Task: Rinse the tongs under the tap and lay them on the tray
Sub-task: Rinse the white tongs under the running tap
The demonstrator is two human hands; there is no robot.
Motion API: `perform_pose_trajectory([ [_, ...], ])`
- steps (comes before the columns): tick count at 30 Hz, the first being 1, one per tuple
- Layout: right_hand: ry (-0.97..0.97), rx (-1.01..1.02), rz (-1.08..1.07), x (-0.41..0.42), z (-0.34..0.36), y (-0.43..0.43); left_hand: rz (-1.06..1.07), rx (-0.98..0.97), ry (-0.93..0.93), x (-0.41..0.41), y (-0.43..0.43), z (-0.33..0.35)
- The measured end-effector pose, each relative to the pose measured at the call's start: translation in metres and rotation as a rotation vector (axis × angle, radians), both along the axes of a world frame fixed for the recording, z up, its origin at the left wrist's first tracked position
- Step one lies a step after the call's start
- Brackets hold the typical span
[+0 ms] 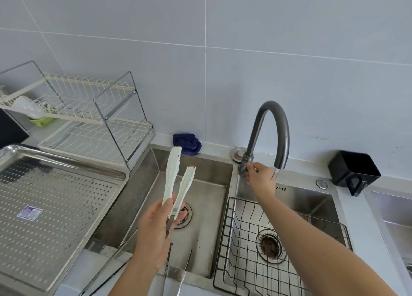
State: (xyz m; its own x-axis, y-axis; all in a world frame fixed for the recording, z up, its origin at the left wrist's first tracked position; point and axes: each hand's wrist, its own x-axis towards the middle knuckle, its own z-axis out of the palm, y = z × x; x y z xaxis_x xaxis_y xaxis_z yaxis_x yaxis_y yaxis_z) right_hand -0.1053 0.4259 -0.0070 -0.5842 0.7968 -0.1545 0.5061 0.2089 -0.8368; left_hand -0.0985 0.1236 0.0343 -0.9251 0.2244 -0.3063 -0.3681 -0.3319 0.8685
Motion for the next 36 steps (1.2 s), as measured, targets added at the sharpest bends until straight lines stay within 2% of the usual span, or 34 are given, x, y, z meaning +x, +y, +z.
perform_pose_trajectory([
  [7,0.091,-0.071,0.018,0.004,-0.004,0.001,-0.006,0.002,-0.003,0.003,-0.002,-0.002],
  [11,0.148,-0.187,0.024,0.017,-0.01,-0.004,-0.039,0.021,-0.03,0.012,-0.001,-0.005],
  [18,0.16,-0.215,0.072,0.023,-0.006,-0.001,-0.09,0.055,-0.107,0.027,0.003,-0.014],
  [23,0.112,-0.123,0.04,0.008,0.0,0.008,-0.123,0.041,-0.094,0.033,0.001,-0.014],
  [26,0.174,-0.205,0.001,0.002,0.0,0.014,-0.122,0.03,-0.078,0.033,-0.003,-0.014],
  [36,0.173,-0.22,-0.034,0.001,-0.001,0.016,-0.148,0.014,-0.021,0.038,-0.003,-0.013],
])
